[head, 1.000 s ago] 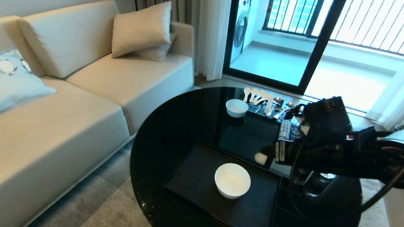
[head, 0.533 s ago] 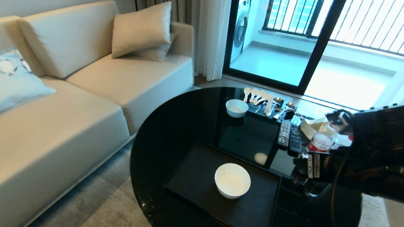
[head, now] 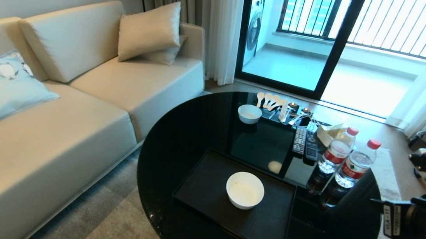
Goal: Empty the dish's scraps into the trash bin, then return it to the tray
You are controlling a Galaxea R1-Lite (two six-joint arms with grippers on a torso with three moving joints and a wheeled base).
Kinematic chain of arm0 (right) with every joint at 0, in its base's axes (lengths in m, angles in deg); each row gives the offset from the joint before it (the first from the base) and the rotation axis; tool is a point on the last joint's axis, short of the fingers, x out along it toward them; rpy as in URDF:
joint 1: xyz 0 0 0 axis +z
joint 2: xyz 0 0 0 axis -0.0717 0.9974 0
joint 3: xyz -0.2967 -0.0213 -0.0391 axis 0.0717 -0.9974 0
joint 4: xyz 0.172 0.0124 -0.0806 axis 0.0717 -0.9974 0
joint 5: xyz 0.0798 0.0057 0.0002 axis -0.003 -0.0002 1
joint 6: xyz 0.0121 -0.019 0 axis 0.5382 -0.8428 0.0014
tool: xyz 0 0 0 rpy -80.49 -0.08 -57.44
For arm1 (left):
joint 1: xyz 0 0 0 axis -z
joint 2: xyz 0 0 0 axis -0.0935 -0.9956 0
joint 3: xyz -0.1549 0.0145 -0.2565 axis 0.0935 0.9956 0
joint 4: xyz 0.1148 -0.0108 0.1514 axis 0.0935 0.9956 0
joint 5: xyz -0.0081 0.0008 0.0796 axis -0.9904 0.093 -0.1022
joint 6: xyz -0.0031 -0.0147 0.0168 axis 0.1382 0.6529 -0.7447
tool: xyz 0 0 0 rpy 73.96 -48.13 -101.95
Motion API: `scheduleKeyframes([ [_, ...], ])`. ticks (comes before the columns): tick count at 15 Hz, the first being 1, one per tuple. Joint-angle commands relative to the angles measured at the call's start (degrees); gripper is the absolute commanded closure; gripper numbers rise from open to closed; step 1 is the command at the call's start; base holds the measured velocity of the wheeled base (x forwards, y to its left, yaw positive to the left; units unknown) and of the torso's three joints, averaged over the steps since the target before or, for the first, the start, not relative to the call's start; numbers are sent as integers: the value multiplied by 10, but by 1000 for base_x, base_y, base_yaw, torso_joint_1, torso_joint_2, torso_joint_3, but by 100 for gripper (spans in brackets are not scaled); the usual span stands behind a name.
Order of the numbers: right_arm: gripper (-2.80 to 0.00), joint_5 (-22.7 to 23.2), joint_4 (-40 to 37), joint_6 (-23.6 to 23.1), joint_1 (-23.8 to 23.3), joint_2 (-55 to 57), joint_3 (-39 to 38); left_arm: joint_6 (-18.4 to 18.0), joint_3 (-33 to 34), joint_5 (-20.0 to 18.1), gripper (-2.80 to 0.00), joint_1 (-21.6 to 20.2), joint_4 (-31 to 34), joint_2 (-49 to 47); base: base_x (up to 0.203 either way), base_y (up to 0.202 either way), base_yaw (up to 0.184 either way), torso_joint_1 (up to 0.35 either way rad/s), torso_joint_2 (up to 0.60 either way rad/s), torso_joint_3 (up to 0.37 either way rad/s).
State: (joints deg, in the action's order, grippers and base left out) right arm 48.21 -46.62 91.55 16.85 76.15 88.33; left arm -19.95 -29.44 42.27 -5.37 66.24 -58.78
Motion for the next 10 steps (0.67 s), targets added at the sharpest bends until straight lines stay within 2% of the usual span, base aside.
scheduleKeyframes([
  [1,0,-6,18,-13,-28,-67,-57,1,0,0,0,0,0,0,0,0,0,0,0,0],
  [4,0,-7,72,-29,-37,-110,-127,1,0,0,0,0,0,0,0,0,0,0,0,0],
  [7,0,-5,177,-101,-55,-172,-259,1,0,0,0,0,0,0,0,0,0,0,0,0],
  [8,0,0,213,-128,-76,-195,-303,0,0,0,0,0,0,0,0,0,0,0,0,0],
  [10,0,31,216,-150,-133,-257,-324,1,0,0,0,0,0,0,0,0,0,0,0,0],
])
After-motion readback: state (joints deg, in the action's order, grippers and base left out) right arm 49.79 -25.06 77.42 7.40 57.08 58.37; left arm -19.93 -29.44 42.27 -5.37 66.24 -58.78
